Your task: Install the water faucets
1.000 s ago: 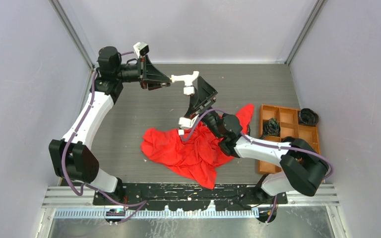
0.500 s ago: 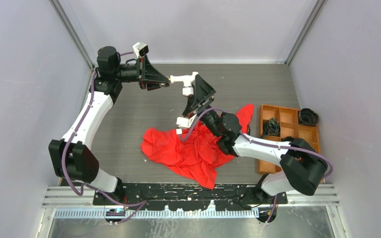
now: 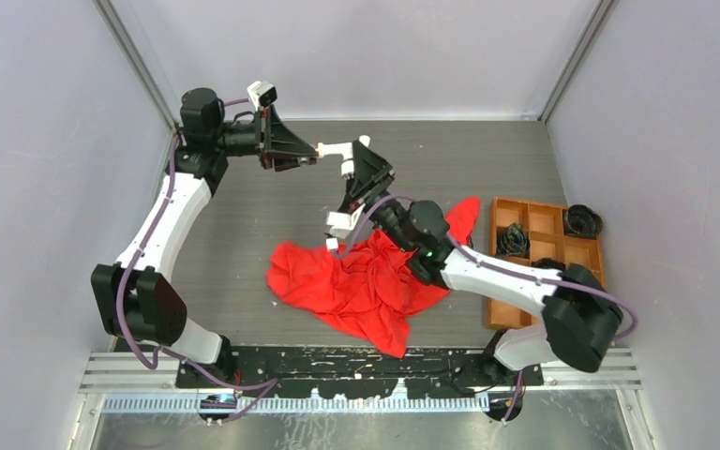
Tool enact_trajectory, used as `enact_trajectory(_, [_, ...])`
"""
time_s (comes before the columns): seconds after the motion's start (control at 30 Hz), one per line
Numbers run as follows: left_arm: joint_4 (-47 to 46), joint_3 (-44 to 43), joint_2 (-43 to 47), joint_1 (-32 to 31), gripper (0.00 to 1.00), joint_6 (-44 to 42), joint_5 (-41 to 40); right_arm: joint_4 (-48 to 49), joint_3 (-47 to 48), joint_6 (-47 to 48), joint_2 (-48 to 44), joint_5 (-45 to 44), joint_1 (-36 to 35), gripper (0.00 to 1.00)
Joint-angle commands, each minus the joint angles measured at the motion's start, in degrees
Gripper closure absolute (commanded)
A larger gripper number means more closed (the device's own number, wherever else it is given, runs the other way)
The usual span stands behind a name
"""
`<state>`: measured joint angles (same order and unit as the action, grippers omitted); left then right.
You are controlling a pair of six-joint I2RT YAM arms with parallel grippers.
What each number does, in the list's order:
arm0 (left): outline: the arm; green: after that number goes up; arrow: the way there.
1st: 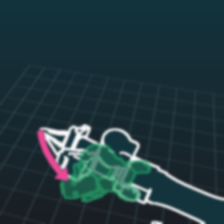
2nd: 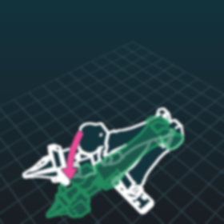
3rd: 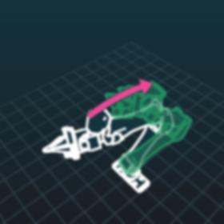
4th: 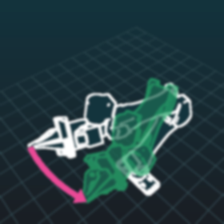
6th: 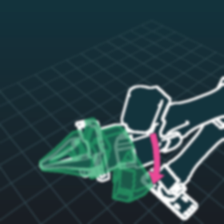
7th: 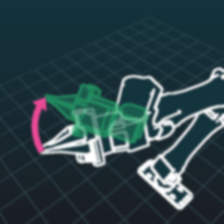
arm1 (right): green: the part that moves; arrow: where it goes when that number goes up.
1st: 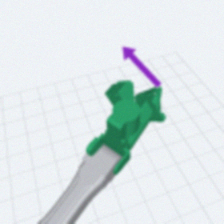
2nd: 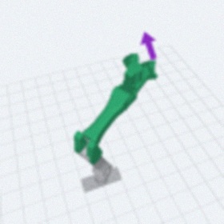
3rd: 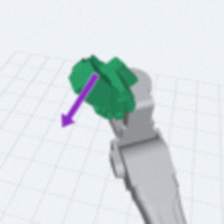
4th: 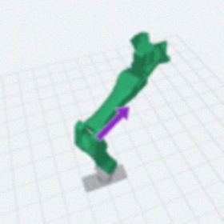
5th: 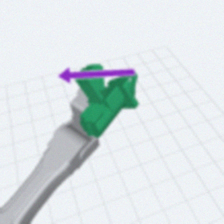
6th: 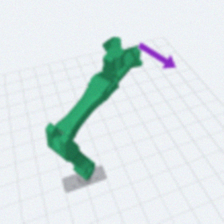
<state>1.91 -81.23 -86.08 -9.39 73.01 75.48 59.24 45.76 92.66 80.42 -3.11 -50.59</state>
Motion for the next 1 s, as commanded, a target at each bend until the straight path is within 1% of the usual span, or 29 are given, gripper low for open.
enact_trajectory(0.0, [1.01,-1.77,2.52,-0.19,1.00,-4.31,0.94,-37.55,12.97,-26.75,-9.30,3.88,-1.38,0.73])
enact_trajectory(0.07, [2.42,-2.13,2.38,-0.19,1.00,-5.85,1.07,-50.15,18.10,-38.11,-11.10,10.29,-0.63,0.73])
enact_trajectory(0.1, [2.47,-2.15,2.21,-0.17,1.00,-6.06,1.16,-54.40,19.65,-42.52,-11.50,13.91,-0.28,0.73])
enact_trajectory(0.17, [2.44,-2.22,1.39,-0.35,1.00,-6.21,1.60,-60.20,23.50,-53.31,-11.02,17.35,0.11,0.73])
enact_trajectory(0.2, [2.25,-2.26,1.10,-0.43,1.00,-6.40,2.00,-65.13,27.15,-58.44,-9.91,18.95,0.40,0.72])
enact_trajectory(0.23, [1.67,-2.30,0.78,-0.64,1.00,-6.54,2.55,-70.01,32.79,-63.02,-8.29,20.54,0.96,0.72])
enact_trajectory(0.3, [0.38,-2.39,0.57,-0.80,1.00,-6.48,3.16,-79.45,40.03,-70.40,-4.99,23.28,1.60,0.72])
enact_trajectory(0.37, [-0.75,-2.35,0.53,-0.98,1.00,-6.49,3.25,-82.52,43.60,-78.88,-2.80,28.04,3.85,0.73])
enact_trajectory(0.43, [-1.58,-2.22,0.36,-0.98,1.00,-6.55,3.97,-82.21,44.27,-88.36,-1.57,39.01,7.85,0.77])
enact_trajectory(0.47, [-2.53,-2.03,0.34,-0.98,1.00,-6.86,4.26,-80.82,43.91,-93.41,-0.72,47.75,10.09,0.80])
enact_trajectory(0.5, [-3.23,-1.86,0.35,-0.94,1.00,-7.88,4.43,-76.59,43.01,-100.25,-0.08,53.50,12.50,0.80])
enact_trajectory(0.53, [-3.43,-1.67,0.44,-0.91,1.00,-9.25,4.29,-71.64,41.92,-109.22,0.67,56.79,14.53,0.83])
enact_trajectory(0.57, [-3.55,-1.55,0.50,-0.90,1.00,-11.02,4.02,-66.44,40.85,-118.97,1.88,59.67,16.33,0.91])
enact_trajectory(0.6, [-3.75,-1.31,0.65,-0.90,1.00,-12.60,3.45,-59.81,39.08,-130.00,3.13,62.54,18.06,0.95])
enact_trajectory(0.63, [-4.47,-0.87,0.95,-0.83,1.00,-13.56,2.88,-50.14,36.32,-141.00,4.03,64.91,19.17,0.99])
enact_trajectory(0.67, [-6.20,-0.33,1.12,-0.95,1.00,-13.80,2.61,-40.81,32.98,-150.58,4.57,66.60,19.94,1.00])
enact_trajectory(0.7, [-8.08,0.20,1.28,-0.98,1.00,-13.56,2.43,-32.10,30.10,-158.65,4.86,66.88,20.69,0.98])
enact_trajectory(0.73, [-9.44,0.42,1.36,-0.98,1.00,-13.03,2.37,-27.69,28.08,-163.46,5.22,66.41,21.12,0.96])
enact_trajectory(0.77, [-10.41,0.38,1.30,-0.98,1.00,-12.53,2.39,-26.48,27.23,-165.86,5.57,65.95,22.00,0.90])
enact_trajectory(0.8, [-11.08,0.38,1.32,-1.02,1.00,-12.14,2.20,-26.89,27.19,-166.35,5.88,65.59,22.61,0.83])
enact_trajectory(0.83, [-11.35,0.40,1.37,-0.99,1.00,-11.89,1.94,-27.25,27.33,-166.21,6.03,65.23,23.25,0.72])
enact_trajectory(0.9, [-11.26,0.52,1.73,-0.90,1.00,-11.75,1.35,-28.60,27.39,-164.52,5.57,63.81,24.60,0.41])
enact_trajectory(0.97, [-11.27,1.17,2.17,-0.81,1.00,-11.69,0.52,-32.33,27.72,-160.85,4.53,61.94,26.18,0.21])
